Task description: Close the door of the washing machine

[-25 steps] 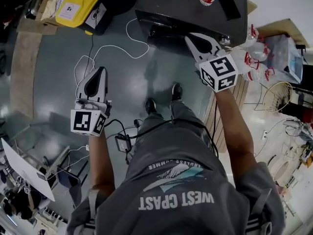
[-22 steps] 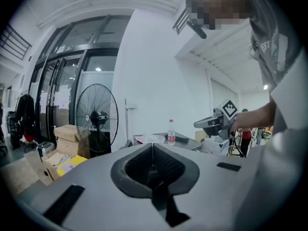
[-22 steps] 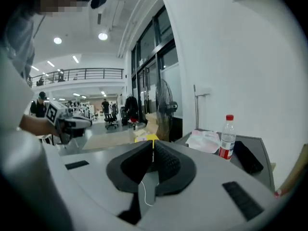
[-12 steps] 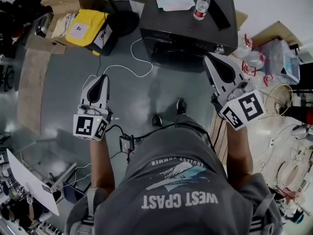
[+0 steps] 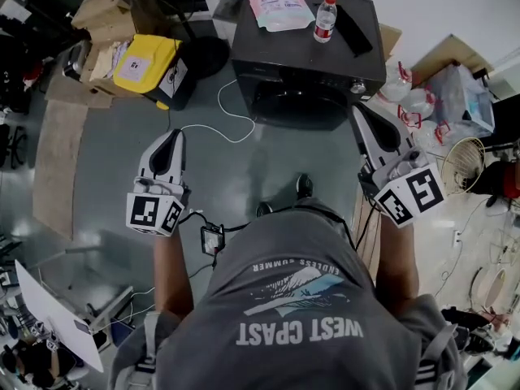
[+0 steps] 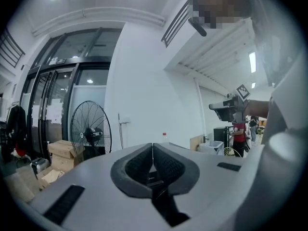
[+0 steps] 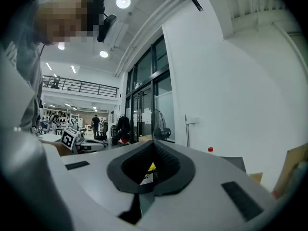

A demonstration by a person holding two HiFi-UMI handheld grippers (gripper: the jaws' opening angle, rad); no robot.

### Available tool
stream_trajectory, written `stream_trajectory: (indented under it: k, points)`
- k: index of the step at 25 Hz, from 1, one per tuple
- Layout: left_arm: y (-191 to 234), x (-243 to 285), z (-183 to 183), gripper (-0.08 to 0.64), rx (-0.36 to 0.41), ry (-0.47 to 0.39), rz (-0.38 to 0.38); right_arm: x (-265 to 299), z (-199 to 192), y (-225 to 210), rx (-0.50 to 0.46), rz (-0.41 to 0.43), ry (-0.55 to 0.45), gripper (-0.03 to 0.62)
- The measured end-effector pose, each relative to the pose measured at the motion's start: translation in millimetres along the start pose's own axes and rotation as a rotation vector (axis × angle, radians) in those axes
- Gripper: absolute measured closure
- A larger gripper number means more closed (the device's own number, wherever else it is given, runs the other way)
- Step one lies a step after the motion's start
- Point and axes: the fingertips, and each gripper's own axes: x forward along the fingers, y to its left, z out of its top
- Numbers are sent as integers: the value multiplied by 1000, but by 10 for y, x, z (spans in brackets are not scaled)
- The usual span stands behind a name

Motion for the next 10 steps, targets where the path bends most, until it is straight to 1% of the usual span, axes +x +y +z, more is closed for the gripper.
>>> stream_trajectory:
  k: [10]
  points:
    - [-15,-62,-43,541,-2,1,-2,-62,-83,21,-2,-18,15,565]
